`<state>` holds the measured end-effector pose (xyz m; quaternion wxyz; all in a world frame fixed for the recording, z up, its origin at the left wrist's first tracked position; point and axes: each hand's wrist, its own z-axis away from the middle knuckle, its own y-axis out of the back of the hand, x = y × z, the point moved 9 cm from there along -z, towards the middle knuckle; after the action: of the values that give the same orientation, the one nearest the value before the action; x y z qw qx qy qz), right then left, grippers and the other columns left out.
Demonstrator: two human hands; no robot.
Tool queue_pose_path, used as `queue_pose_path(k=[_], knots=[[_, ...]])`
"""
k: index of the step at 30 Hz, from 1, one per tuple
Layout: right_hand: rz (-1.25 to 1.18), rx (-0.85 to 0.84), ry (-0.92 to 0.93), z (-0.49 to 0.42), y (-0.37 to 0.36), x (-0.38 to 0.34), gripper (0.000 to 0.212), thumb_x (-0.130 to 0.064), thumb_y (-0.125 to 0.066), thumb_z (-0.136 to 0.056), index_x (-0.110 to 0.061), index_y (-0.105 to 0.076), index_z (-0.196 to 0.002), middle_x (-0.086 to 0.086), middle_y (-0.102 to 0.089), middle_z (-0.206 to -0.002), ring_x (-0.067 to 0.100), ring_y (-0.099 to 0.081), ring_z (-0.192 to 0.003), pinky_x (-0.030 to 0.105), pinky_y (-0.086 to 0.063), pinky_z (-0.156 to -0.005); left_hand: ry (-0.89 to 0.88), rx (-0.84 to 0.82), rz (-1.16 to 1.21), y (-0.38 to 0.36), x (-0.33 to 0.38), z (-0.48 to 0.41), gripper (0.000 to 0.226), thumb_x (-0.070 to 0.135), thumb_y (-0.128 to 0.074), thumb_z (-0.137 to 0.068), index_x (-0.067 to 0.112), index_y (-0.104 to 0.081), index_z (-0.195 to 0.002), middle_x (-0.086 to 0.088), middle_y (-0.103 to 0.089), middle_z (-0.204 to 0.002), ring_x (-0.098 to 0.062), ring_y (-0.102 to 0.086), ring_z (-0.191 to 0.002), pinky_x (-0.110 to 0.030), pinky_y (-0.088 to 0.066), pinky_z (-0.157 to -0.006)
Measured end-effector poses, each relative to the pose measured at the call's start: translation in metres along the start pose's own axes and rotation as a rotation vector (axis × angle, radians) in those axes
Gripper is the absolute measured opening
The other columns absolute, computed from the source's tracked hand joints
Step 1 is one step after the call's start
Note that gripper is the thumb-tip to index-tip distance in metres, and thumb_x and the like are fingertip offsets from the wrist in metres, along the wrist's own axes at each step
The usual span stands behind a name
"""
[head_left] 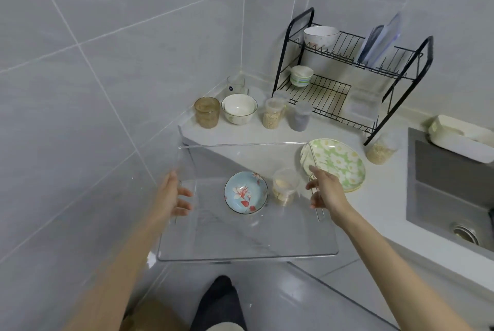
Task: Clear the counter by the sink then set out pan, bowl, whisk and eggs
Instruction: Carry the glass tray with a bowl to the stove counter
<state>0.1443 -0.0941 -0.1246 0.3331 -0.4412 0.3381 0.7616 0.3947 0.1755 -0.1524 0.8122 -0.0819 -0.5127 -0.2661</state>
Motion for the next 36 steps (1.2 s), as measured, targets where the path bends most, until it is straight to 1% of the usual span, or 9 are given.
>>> queue_pose_path(k=[8,15,18,22,24,26,27,29,36], knots=[[0.096,-0.073,0.021,0.071,0.054,0.046,0.030,-0.036,-0.038,-0.099,-0.012,-0.055,-0.093,0.008,-0.057,-0.082,0.017,-0.043,-0.034,0.028,-0.040,-0.045,-0.005,0.050,-0.019,-0.016,-0.059,0.114,0.040,0.039,-0.027,-0.103,0.020,-0.037,-0.137,-0.009,-0.053,-0.080,-0.019,-0.050,-0.046,-0.018,-0.043,-0.034],[0.067,-0.046,0.010,0.129,0.101,0.081,0.027,-0.028,-0.032,-0.101,-0.013,-0.053,-0.110,0.010,-0.055,-0.082,0.017,-0.041,-0.037,0.028,-0.039,-0.045,-0.026,0.048,-0.052,-0.035,-0.083,0.179,0.038,0.036,-0.025,-0.103,0.027,-0.037,-0.138,-0.010,-0.053,-0.079,-0.019,-0.049,-0.045,-0.018,-0.043,-0.034],[0.042,0.004,-0.015,0.150,0.125,0.099,0.027,-0.029,-0.034,-0.101,-0.009,-0.052,-0.100,0.010,-0.056,-0.082,0.018,-0.041,-0.035,0.026,-0.039,-0.043,-0.022,0.009,-0.093,-0.050,-0.093,0.192,0.038,0.033,-0.025,-0.103,0.028,-0.035,-0.140,-0.010,-0.054,-0.081,-0.021,-0.050,-0.049,-0.021,-0.045,-0.037],[0.003,0.086,-0.037,0.180,0.158,0.121,0.027,-0.029,-0.034,-0.102,-0.012,-0.048,-0.088,0.009,-0.055,-0.079,0.020,-0.040,-0.037,0.025,-0.037,-0.039,-0.014,-0.052,-0.114,-0.072,-0.104,0.202,0.040,0.032,-0.024,-0.104,0.029,-0.034,-0.142,-0.010,-0.053,-0.078,-0.024,-0.048,-0.050,-0.019,-0.042,-0.032],[-0.008,0.131,-0.036,0.198,0.172,0.132,0.022,-0.028,-0.032,-0.102,-0.014,-0.048,-0.094,0.011,-0.054,-0.081,0.020,-0.040,-0.039,0.025,-0.038,-0.038,-0.022,-0.096,-0.128,-0.085,-0.108,0.209,0.040,0.034,-0.024,-0.104,0.030,-0.034,-0.142,-0.009,-0.052,-0.077,-0.023,-0.047,-0.048,-0.018,-0.041,-0.030],[-0.026,0.178,-0.036,0.219,0.186,0.143,0.020,-0.024,-0.029,-0.102,-0.021,-0.047,-0.111,0.012,-0.053,-0.083,0.019,-0.040,-0.042,0.025,-0.039,-0.038,-0.032,-0.153,-0.138,-0.096,-0.112,0.216,0.041,0.034,-0.024,-0.104,0.030,-0.033,-0.143,-0.009,-0.051,-0.075,-0.021,-0.047,-0.043,-0.018,-0.040,-0.030],[-0.029,0.206,-0.039,0.230,0.192,0.149,0.027,-0.022,-0.028,-0.102,-0.024,-0.046,-0.121,0.011,-0.053,-0.082,0.019,-0.040,-0.043,0.025,-0.039,-0.038,-0.039,-0.182,-0.151,-0.101,-0.114,0.220,0.041,0.034,-0.024,-0.104,0.030,-0.033,-0.144,-0.008,-0.051,-0.074,-0.020,-0.047,-0.041,-0.018,-0.040,-0.030],[-0.034,0.268,-0.064,0.254,0.203,0.164,0.041,-0.021,-0.026,-0.100,-0.019,-0.045,-0.137,0.006,-0.052,-0.080,0.018,-0.040,-0.042,0.026,-0.039,-0.040,-0.059,-0.248,-0.188,-0.111,-0.115,0.231,0.040,0.034,-0.024,-0.104,0.032,-0.033,-0.143,-0.008,-0.052,-0.074,-0.018,-0.048,-0.039,-0.019,-0.041,-0.032],[-0.141,0.502,-0.141,0.361,0.242,0.216,0.045,-0.024,-0.026,-0.101,-0.020,-0.039,-0.144,0.005,-0.059,-0.077,0.016,-0.040,-0.041,0.022,-0.040,-0.036,-0.131,-0.503,-0.294,-0.152,-0.121,0.286,0.041,0.036,-0.023,-0.104,0.033,-0.031,-0.144,-0.008,-0.054,-0.078,-0.021,-0.049,-0.049,-0.019,-0.044,-0.035]])
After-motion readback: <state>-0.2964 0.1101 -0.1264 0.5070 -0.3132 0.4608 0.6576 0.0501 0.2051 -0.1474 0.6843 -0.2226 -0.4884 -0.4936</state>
